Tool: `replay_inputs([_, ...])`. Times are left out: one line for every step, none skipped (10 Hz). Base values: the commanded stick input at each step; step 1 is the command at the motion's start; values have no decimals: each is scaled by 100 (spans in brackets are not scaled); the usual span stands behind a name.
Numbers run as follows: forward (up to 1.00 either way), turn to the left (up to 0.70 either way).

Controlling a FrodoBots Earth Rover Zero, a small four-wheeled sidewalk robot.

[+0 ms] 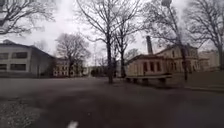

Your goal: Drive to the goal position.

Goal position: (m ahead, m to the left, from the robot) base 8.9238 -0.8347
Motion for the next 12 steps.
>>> replay_inputs([100,11])
replay_inputs([100,1])
replay_inputs([100,0])
replay_inputs([100,0])
replay_inputs([100,0])
replay_inputs([100,0])
replay_inputs([100,0])
replay_inputs([100,0])
replay_inputs([100,0])
replay_inputs([100,0])
replay_inputs([100,0])
replay_inputs([100,0])
